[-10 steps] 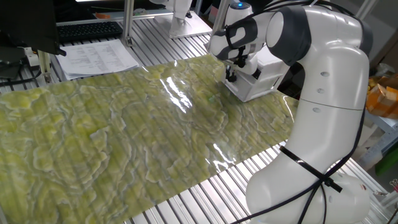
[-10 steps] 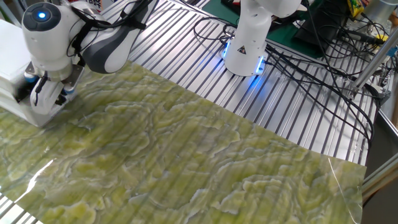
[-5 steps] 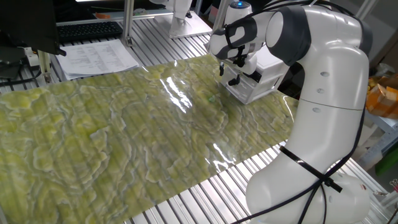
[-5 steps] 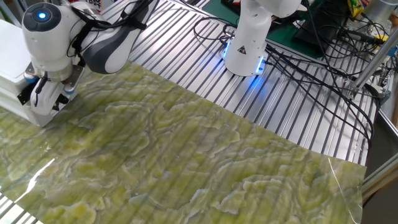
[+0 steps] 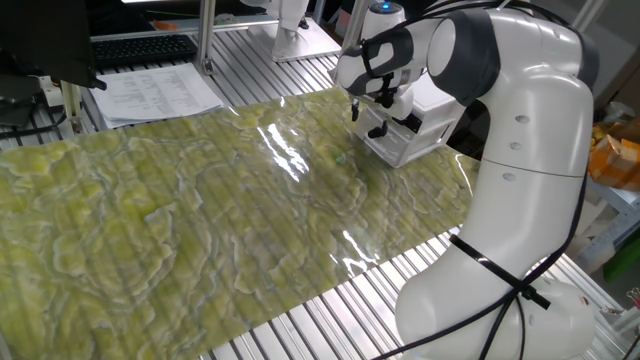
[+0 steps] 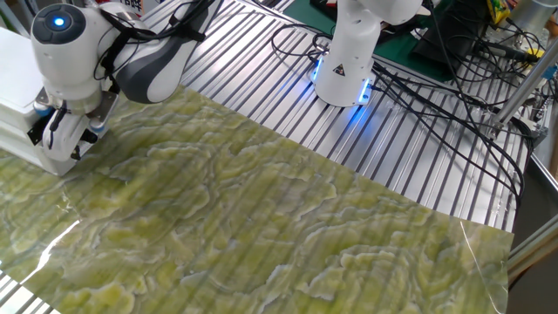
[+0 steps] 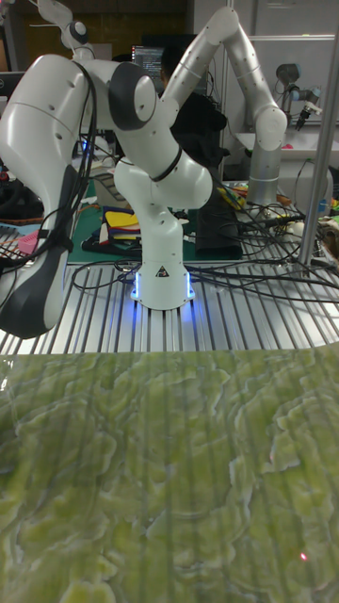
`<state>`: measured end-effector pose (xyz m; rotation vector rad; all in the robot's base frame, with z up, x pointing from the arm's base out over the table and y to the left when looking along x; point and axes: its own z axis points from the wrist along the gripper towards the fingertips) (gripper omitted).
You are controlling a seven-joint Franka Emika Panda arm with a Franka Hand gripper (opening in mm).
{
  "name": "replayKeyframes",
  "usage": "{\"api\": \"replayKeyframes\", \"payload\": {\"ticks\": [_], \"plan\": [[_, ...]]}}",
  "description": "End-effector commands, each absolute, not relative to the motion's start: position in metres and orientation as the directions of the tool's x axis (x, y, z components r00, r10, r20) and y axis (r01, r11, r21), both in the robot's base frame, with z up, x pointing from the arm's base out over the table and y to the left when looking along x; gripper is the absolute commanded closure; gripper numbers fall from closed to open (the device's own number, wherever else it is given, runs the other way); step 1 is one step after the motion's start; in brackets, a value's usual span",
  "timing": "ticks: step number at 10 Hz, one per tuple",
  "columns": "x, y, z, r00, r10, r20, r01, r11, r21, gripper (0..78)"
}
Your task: Grasp the handle and close the drawer
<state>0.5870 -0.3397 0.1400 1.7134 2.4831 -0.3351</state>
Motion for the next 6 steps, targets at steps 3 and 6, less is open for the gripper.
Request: {"api": "replayKeyframes", "payload": {"ticks": [3, 6], "plan": [[0.6089, -0.2818, 0.1335, -0.234, 0.952, -0.199, 0.971, 0.22, -0.094, 0.0], [0.61, -0.2779, 0.1347, -0.271, 0.947, -0.175, 0.962, 0.257, -0.095, 0.0]]}}
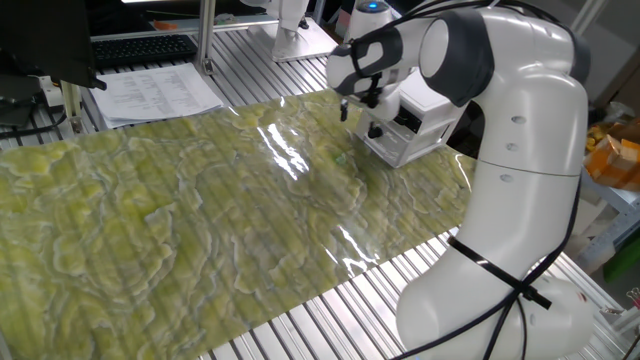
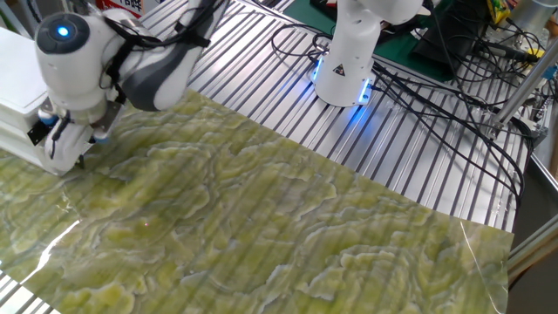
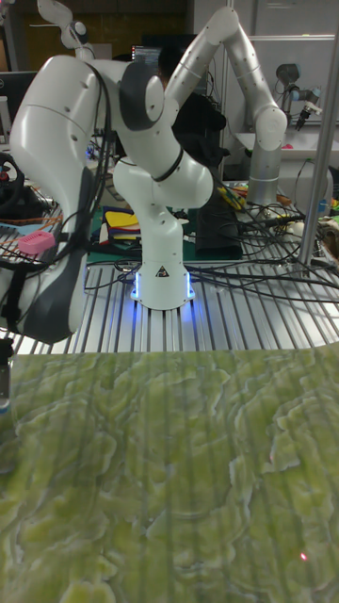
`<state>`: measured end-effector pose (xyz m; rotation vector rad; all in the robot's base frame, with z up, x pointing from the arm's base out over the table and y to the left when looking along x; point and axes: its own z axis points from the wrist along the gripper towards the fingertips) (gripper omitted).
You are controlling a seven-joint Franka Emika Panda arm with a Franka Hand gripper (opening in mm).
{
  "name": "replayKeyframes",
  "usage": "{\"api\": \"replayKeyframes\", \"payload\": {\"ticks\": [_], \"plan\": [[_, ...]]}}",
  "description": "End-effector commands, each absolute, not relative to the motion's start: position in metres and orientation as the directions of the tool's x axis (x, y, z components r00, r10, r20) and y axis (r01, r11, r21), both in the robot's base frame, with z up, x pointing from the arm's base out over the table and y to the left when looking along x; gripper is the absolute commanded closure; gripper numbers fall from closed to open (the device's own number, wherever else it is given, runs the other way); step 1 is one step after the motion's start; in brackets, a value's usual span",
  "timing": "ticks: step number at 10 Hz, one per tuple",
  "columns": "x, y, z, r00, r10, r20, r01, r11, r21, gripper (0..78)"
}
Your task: Grasp the handle and close the drawer
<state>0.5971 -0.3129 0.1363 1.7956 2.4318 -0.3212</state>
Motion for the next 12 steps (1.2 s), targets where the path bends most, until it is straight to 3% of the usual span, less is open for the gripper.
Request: {"api": "replayKeyframes", "payload": {"ticks": [1, 5, 7, 10, 12], "plan": [[0.612, -0.271, 0.137, -0.297, 0.941, -0.164, 0.954, 0.284, -0.101, 0.0], [0.606, -0.237, 0.151, -0.536, 0.841, -0.068, 0.843, 0.529, -0.097, 0.0], [0.586, -0.222, 0.168, -0.698, 0.714, -0.045, 0.715, 0.693, -0.096, 0.0], [0.571, -0.207, 0.193, -0.815, 0.58, 0.019, 0.579, 0.815, -0.036, 0.0], [0.564, -0.197, 0.209, -0.859, 0.512, 0.01, 0.512, 0.859, -0.032, 0.0]]}}
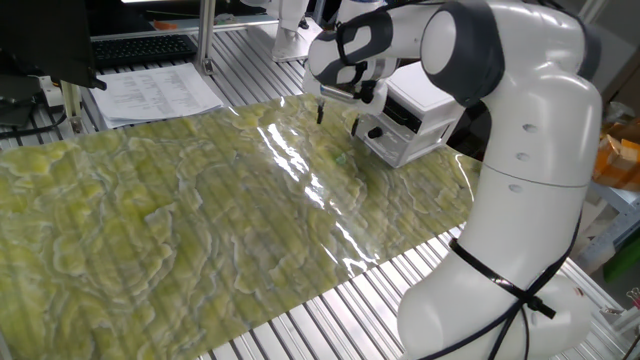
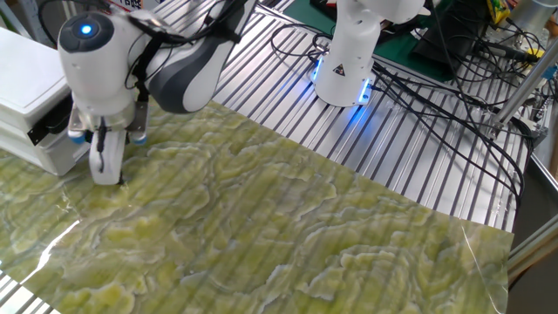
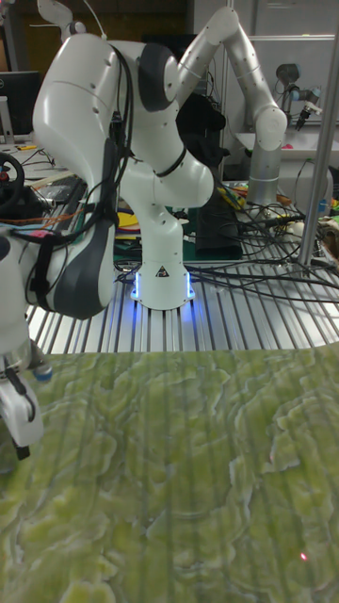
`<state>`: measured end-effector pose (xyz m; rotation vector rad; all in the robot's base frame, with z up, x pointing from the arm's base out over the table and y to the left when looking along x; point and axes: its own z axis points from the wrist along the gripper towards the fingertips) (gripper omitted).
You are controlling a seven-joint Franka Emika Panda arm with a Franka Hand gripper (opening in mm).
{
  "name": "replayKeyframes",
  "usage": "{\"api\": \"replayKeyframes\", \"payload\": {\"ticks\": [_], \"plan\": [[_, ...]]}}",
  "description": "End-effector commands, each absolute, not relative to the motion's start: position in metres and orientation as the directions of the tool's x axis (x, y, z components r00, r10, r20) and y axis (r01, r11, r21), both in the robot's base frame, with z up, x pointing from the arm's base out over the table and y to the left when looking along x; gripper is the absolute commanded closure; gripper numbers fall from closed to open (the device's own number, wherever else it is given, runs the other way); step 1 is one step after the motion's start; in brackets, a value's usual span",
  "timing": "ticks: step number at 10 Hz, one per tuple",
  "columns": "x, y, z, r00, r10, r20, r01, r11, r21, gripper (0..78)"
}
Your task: Grasp the handle and close the drawer
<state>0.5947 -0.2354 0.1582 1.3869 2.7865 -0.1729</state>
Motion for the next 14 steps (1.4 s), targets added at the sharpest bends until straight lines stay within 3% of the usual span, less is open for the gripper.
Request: {"api": "replayKeyframes", "payload": {"ticks": [1, 6, 14], "plan": [[0.559, -0.192, 0.216, -0.875, 0.484, -0.002, 0.484, 0.875, -0.026, 0.0], [0.519, -0.17, 0.228, -0.956, 0.292, -0.022, 0.292, 0.956, -0.028, 0.0], [0.498, -0.146, 0.239, -0.986, 0.167, -0.009, 0.167, 0.986, -0.021, 0.0]]}}
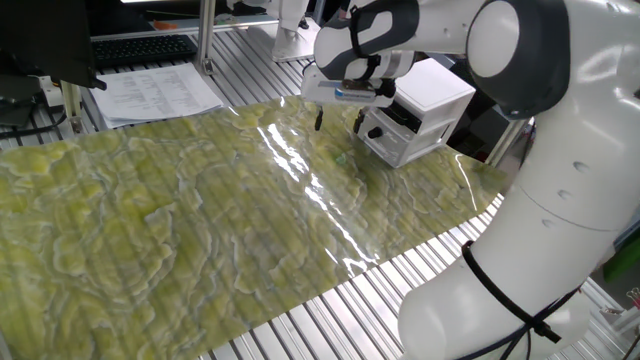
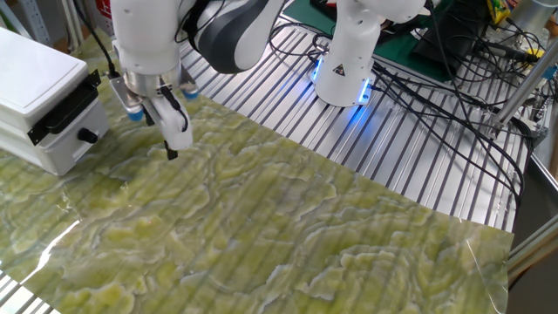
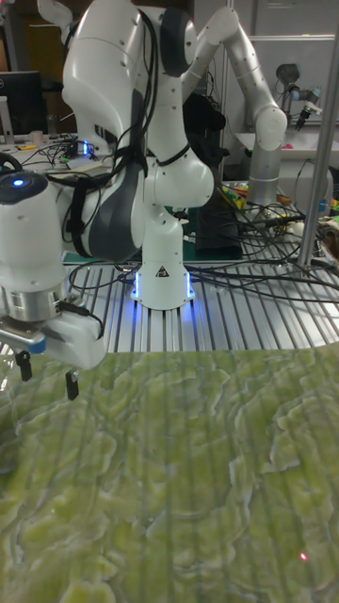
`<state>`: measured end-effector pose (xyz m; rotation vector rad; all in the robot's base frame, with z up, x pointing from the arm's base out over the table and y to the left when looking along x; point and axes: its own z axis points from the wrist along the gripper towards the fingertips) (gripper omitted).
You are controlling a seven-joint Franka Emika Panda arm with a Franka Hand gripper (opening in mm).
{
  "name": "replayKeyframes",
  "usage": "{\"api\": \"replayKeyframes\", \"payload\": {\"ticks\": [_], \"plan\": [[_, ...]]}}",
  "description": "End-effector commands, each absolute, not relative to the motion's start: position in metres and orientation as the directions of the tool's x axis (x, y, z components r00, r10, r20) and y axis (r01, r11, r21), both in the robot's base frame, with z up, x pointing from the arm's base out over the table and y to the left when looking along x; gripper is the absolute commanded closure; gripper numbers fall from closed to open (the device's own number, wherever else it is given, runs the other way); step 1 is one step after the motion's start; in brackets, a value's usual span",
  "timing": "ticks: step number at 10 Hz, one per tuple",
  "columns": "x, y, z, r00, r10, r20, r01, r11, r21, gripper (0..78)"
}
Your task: Grasp the handle and close the drawer
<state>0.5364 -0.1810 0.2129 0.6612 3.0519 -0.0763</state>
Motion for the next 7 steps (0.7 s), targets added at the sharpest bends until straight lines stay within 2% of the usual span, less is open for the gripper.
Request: {"api": "replayKeyframes", "payload": {"ticks": [1, 7], "plan": [[0.498, -0.146, 0.239, -0.986, 0.167, -0.009, 0.167, 0.986, -0.02, 0.0], [0.512, -0.16, 0.237, -0.991, 0.137, -0.001, 0.137, 0.99, -0.022, 0.0]]}}
